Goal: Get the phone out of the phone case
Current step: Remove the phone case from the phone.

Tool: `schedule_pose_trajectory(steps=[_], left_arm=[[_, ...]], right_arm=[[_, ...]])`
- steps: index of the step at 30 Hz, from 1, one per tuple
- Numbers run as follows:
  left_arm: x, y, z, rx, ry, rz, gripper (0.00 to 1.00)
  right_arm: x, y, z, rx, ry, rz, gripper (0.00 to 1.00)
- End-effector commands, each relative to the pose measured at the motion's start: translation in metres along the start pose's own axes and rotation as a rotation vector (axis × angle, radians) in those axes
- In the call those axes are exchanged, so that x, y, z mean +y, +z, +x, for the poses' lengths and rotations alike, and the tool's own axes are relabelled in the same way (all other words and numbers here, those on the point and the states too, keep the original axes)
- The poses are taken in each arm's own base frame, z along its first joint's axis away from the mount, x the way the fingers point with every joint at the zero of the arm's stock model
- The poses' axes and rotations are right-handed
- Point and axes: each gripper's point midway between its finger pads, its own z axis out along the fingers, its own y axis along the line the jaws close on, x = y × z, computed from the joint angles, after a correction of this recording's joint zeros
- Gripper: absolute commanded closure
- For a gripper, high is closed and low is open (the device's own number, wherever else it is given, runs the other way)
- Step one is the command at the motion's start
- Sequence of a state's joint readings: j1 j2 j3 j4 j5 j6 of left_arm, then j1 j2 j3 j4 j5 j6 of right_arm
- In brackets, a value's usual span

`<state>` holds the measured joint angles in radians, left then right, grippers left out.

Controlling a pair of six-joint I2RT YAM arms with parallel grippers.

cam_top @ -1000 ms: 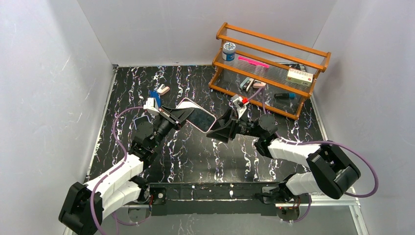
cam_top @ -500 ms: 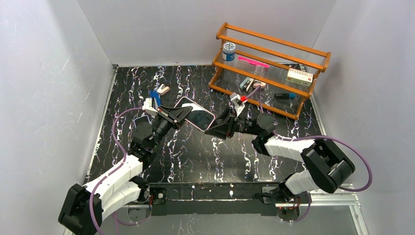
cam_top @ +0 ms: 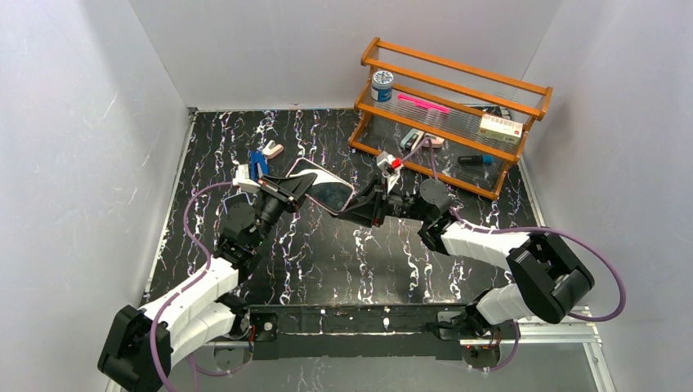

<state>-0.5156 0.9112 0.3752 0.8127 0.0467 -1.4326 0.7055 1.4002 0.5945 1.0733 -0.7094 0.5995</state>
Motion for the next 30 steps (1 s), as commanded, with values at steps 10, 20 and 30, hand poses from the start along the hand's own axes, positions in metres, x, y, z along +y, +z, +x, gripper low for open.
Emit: schedule_pose_trajectory(steps=[10, 20, 30], left_arm=[[-0.048, -0.011, 0.036, 0.233, 0.005, 0.156, 1.0], [-0.046, -0.005, 0.012, 0.286, 0.206, 0.185, 1.0], [-0.061, -0.01, 0.018, 0.491, 0.403, 0.258, 1.0]], right_arm=[[-0.071, -0.007, -0.021, -0.03, -0.136, 0.326, 0.88], [-0.068, -0.038, -0.011, 0.007, -0.057, 0.294, 0.56], [-0.032, -0.051, -0.012, 0.111, -0.27, 0.178, 0.26]])
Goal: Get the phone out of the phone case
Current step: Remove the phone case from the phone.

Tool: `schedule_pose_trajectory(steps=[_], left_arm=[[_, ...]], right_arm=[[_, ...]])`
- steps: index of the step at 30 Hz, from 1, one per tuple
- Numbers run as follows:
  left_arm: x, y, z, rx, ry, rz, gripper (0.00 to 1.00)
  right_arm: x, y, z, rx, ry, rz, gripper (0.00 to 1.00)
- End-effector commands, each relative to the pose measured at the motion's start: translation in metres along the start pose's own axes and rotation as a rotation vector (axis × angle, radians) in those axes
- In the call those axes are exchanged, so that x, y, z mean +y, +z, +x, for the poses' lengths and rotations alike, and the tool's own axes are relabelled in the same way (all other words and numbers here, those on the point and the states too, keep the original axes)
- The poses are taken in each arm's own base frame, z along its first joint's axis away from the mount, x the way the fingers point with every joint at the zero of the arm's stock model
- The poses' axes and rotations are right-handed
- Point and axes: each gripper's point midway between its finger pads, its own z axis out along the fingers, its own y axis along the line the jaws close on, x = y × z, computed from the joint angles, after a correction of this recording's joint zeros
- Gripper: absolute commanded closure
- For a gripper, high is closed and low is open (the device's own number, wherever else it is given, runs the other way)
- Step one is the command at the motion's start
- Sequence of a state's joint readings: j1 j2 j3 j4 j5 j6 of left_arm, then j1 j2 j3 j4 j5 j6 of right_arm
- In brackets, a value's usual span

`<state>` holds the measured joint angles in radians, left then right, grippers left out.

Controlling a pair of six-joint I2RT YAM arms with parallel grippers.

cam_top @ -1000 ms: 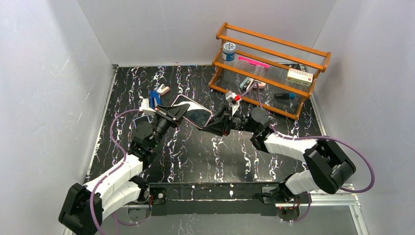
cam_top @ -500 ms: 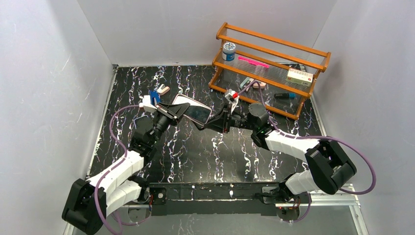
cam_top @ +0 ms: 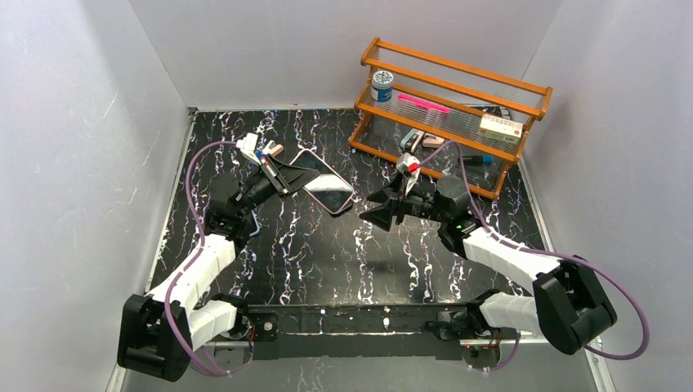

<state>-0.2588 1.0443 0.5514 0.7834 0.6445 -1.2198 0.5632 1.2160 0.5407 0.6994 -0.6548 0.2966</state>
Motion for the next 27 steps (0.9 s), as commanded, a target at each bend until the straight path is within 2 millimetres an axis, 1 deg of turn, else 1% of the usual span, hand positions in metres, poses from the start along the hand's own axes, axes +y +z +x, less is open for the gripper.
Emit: schedule_pose_trajectory(steps=[1, 3, 7, 8, 9, 11, 15, 21, 27], left_arm=[[-0.051, -0.005, 0.011, 0.16, 0.193, 0.165, 1.0], [-0.051, -0.005, 0.013, 0.193, 0.247, 0.154, 1.0], [-0.047, -0.006, 0.017, 0.27, 0.315, 0.104, 1.0], [-0.043, -0.006, 0.018, 0.286, 0.35, 0.093, 1.0], [-0.045, -0.007, 0.016, 0.299, 0.38, 0.081, 1.0], [-0.041, -0.01, 0.019, 0.341, 0.402, 0.05, 1.0], [-0.052, -0.014, 0.023, 0.376, 0.439, 0.092, 1.0], [-0.061, -0.019, 0.027, 0.404, 0.459, 0.136, 1.0], [-0.069, -0.021, 0.028, 0.416, 0.474, 0.163, 1.0]], right_arm=[[0.021, -0.001, -0.023, 0.02, -0.136, -0.106, 0.26], [0.03, -0.001, -0.025, 0.05, -0.133, -0.158, 0.27], [0.043, 0.001, -0.033, 0.055, -0.154, -0.238, 0.29], [0.046, 0.001, -0.035, 0.054, -0.165, -0.257, 0.3], [0.049, 0.001, -0.036, 0.054, -0.179, -0.275, 0.29], [0.055, 0.001, -0.038, 0.057, -0.215, -0.307, 0.3], [0.063, 0.004, -0.041, 0.069, -0.247, -0.357, 0.31], [0.072, 0.015, -0.046, 0.076, -0.267, -0.421, 0.34], [0.078, 0.026, -0.043, 0.113, -0.275, -0.469, 0.4]])
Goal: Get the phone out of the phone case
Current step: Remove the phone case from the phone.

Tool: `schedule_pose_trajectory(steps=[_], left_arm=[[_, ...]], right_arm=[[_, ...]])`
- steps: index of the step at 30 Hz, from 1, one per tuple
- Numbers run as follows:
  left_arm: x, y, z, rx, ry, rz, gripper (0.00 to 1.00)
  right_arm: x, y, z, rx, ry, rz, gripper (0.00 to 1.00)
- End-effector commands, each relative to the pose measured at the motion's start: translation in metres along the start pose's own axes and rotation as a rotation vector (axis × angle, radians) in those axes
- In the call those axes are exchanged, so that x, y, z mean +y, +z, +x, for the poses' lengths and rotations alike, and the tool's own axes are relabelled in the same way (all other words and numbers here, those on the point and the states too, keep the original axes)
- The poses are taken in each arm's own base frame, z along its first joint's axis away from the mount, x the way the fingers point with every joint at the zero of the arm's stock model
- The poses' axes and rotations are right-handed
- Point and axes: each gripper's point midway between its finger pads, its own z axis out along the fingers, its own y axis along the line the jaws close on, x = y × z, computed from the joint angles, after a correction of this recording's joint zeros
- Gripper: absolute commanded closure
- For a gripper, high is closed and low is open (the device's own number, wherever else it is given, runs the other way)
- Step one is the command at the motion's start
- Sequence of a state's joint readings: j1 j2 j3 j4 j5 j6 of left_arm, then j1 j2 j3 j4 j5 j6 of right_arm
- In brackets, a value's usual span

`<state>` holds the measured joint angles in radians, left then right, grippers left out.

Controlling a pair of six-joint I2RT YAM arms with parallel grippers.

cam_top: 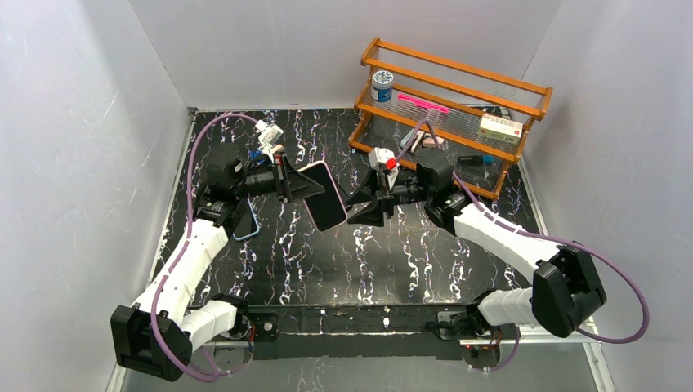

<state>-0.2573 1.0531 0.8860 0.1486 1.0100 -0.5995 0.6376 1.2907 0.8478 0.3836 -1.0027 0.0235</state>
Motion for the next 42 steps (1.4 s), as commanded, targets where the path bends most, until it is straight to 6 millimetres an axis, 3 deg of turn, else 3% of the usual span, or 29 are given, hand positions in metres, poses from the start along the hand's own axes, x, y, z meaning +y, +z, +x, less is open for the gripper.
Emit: schedule_pose_trajectory(steps=[1, 8, 18, 26, 33, 37, 39, 42], left_arm=[[-0.036, -0.008, -0.017, -0.011, 0.113, 0.089, 1.0], [-0.041, -0.01, -0.015, -0.001, 0.129, 0.11, 1.0], [-0.043, -0.01, -0.007, 0.028, 0.099, 0.136, 1.0], [-0.049, -0.011, -0.001, 0.052, 0.098, 0.165, 1.0], [-0.047, -0.011, 0.002, 0.049, 0.128, 0.13, 1.0], [-0.035, -0.015, 0.006, 0.079, 0.189, 0.039, 1.0], [-0.036, -0.016, 0.005, 0.082, 0.205, 0.037, 1.0], [-0.037, -0.016, 0.005, 0.084, 0.228, 0.048, 1.0]], right_arm=[[0.006, 0.009, -0.016, 0.0, -0.073, -0.063, 0.41], [0.009, 0.016, -0.012, 0.033, -0.072, -0.107, 0.53], [0.014, 0.018, -0.001, 0.061, -0.18, -0.167, 0.98], [0.019, 0.022, -0.007, 0.062, -0.42, -0.225, 0.99], [0.016, 0.023, -0.012, 0.066, -0.407, -0.208, 0.98], [0.027, 0.011, 0.002, 0.096, -0.344, -0.176, 0.7], [0.033, 0.006, 0.008, 0.105, -0.314, -0.164, 0.61], [0.041, 0.005, 0.002, 0.077, -0.267, -0.168, 0.5]])
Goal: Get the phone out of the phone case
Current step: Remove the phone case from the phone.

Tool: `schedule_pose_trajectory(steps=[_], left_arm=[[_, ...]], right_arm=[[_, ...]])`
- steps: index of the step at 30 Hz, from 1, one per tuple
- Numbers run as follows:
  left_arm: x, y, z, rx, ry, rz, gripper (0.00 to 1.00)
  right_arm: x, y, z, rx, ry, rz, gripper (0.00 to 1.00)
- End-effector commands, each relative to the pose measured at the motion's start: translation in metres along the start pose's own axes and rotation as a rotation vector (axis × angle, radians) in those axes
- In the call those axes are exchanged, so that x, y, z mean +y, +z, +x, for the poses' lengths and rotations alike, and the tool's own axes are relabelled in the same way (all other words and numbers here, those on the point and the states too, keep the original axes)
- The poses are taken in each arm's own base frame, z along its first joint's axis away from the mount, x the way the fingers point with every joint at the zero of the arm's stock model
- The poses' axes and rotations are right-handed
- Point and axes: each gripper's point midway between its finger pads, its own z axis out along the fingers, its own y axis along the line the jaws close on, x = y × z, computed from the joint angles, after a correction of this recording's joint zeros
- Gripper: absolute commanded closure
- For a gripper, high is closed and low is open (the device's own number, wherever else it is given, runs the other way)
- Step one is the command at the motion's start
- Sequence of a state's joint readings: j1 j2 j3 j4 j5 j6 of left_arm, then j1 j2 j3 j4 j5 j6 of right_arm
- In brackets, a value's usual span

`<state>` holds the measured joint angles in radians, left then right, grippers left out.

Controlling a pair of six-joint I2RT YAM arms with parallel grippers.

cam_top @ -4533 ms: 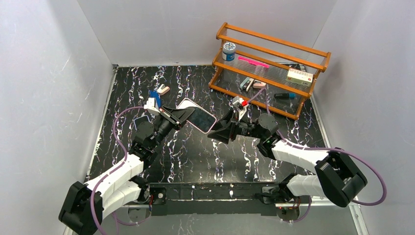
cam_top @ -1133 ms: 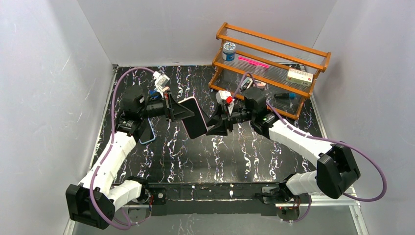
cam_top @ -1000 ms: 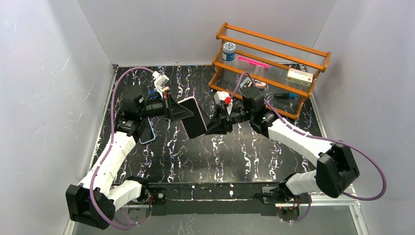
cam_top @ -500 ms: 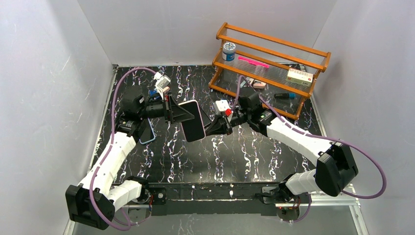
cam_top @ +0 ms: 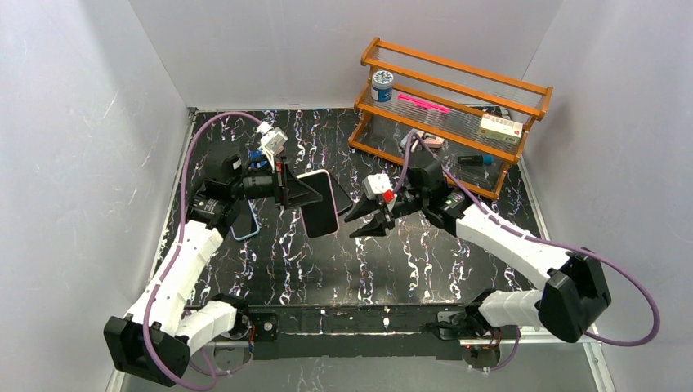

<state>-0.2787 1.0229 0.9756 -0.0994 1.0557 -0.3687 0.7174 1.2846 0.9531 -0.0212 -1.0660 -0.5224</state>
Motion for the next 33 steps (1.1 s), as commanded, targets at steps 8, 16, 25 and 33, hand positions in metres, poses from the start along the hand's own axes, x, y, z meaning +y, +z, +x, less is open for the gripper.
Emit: schedule_pose_trajectory(steps=[8, 16, 25, 33], left_arm=[[-0.03, -0.012, -0.011, -0.019, 0.178, 0.048, 1.0], [-0.033, -0.011, -0.01, -0.019, 0.188, 0.063, 1.0], [-0.031, -0.01, -0.006, -0.012, 0.18, 0.068, 1.0], [-0.032, -0.01, -0.005, -0.007, 0.157, 0.07, 1.0]], right_arm=[[-0.004, 0.014, -0.028, -0.074, 0.146, 0.04, 0.42], [-0.004, 0.032, -0.024, -0.07, 0.193, 0.003, 0.51], [-0.007, 0.034, -0.024, -0.07, 0.192, -0.001, 0.63], [-0.013, 0.038, -0.018, -0.055, 0.178, 0.0, 0.88]])
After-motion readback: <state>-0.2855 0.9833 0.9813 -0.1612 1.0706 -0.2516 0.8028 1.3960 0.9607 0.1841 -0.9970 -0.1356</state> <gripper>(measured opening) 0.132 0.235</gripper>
